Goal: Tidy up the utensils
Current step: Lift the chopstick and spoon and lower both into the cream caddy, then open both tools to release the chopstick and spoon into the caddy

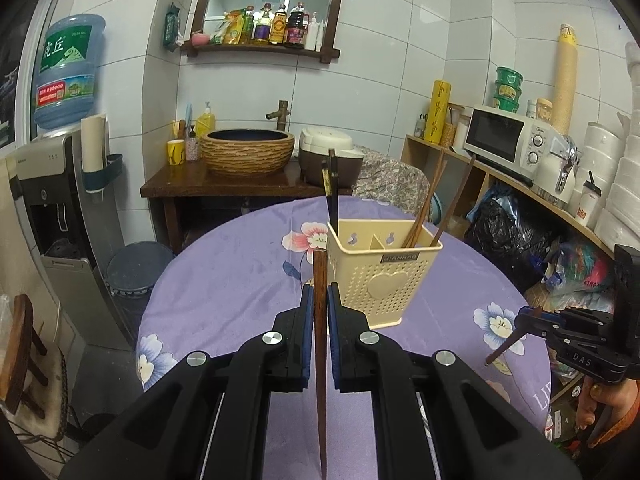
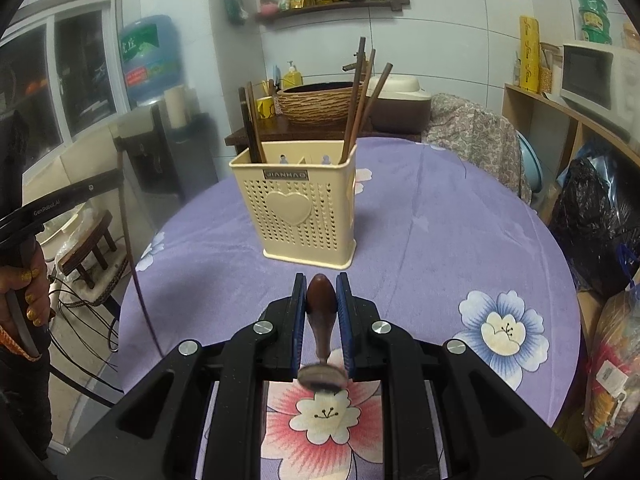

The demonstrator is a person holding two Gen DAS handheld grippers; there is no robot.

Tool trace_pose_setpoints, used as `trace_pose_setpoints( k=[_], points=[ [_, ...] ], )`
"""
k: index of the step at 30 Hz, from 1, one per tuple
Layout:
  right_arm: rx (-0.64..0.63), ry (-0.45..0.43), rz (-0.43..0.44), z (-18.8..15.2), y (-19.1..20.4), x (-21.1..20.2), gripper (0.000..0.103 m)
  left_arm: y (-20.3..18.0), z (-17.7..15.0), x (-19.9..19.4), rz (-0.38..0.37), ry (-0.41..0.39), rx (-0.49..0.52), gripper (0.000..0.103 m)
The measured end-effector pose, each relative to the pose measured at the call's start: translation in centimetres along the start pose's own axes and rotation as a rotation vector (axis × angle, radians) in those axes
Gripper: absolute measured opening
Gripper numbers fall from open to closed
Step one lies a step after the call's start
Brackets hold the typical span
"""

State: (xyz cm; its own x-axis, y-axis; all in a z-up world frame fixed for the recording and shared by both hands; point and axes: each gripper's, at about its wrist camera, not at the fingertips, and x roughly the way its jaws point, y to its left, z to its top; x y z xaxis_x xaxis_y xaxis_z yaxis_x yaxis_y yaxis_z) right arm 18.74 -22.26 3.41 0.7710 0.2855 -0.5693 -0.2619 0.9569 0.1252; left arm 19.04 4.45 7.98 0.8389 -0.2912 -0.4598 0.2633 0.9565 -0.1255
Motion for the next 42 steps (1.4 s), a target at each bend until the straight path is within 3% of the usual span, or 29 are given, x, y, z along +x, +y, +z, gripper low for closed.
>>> trace_pose_setpoints(
  k=[7,12,16,22,25,32,42],
  points=[
    [-0.033,-0.029,0.031,5.0,1.0,-0.3,0.016,-0.7,4.5,-0.9,-0.005,-0.062,0.03,0.008],
    [-0.053,-0.072,0.05,11.1,1.9,-1.1,0.016,-1.7,10.6,-1.5,-0.039,-0.106,0.023,0.008],
    [-0.076,-0.14,0.027,16.1,3.2,-1.7,0.016,-2.8,14.3,-1.8,-0.038,-0.157,0.022,0.008],
    [-0.061,-0.209,-0.016,20.0,3.6,-0.1,0.016,-4.5,17.5,0.3,-0.005,-0.192,0.015,0.008],
    [-0.05,-0.211,-0.047,20.0,3.2,1.7,0.016,-4.7,17.0,2.4,0.031,-0.199,0.021,0.008],
    [-0.049,-0.152,-0.064,16.3,2.6,6.9,0.016,-3.3,12.2,7.9,0.033,-0.089,0.011,0.008],
    [-0.056,-0.079,-0.06,11.9,2.1,10.5,0.016,-1.6,8.0,10.1,0.033,-0.011,0.016,0.008]
  ],
)
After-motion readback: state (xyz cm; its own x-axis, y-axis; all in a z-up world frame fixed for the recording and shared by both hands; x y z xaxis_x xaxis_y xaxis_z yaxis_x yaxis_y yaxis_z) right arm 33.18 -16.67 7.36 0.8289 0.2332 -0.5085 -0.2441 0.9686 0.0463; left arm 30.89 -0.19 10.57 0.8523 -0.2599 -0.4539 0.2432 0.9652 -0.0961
